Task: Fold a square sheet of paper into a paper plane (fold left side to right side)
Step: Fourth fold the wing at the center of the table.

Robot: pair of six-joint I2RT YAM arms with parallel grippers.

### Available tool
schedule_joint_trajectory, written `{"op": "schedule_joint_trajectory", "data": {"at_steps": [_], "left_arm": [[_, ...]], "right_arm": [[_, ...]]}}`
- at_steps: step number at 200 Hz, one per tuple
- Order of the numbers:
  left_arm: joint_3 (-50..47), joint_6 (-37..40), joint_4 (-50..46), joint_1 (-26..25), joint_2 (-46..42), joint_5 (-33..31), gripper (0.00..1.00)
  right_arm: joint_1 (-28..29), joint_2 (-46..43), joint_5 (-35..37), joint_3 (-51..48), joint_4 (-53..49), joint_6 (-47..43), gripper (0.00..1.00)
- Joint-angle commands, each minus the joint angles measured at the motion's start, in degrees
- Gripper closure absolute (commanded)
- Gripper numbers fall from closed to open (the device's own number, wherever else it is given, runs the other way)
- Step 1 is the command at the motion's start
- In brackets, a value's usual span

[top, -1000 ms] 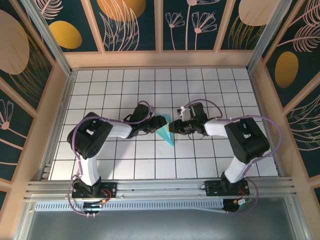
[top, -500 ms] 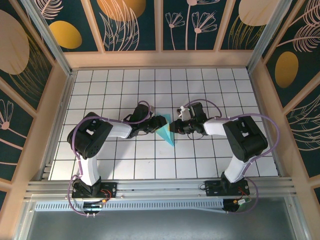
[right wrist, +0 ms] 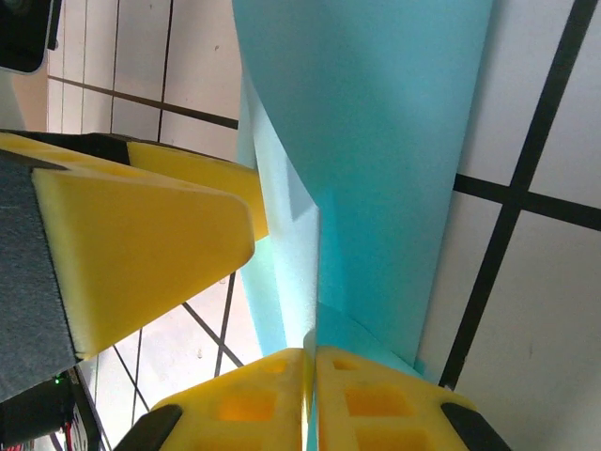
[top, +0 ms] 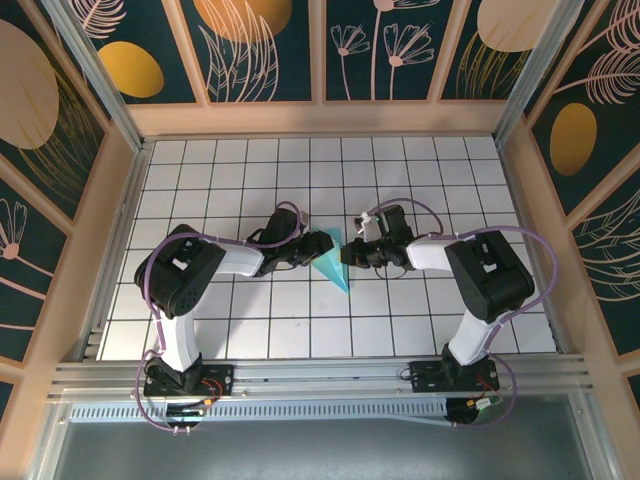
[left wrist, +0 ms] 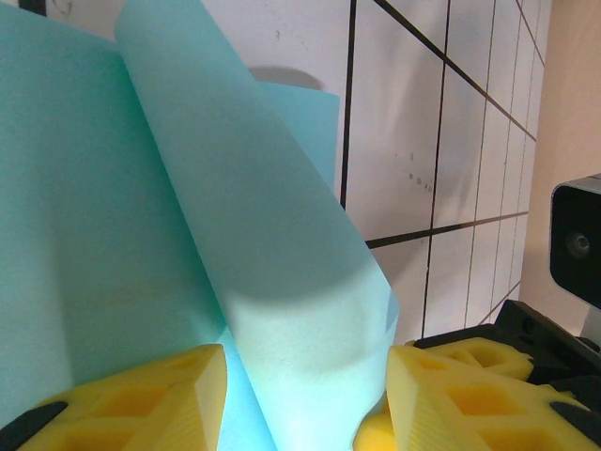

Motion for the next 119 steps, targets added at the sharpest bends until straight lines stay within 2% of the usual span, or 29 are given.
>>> {"op": "schedule_joint_trajectory", "data": {"at_steps": [1,119], "left_arm": [[-0.8,1.3,-4.3,-0.2,1.2,-2.0,0.51],[-0.8,1.4,-4.3,-0.2,1.2,-1.9,0.51]], "right_arm": [[0.3,0.9,1.3,1.6,-1.2,-1.0,0.88],[0.6,2.4,3.7,2.4,-2.9,-1.9,0.88]]}}
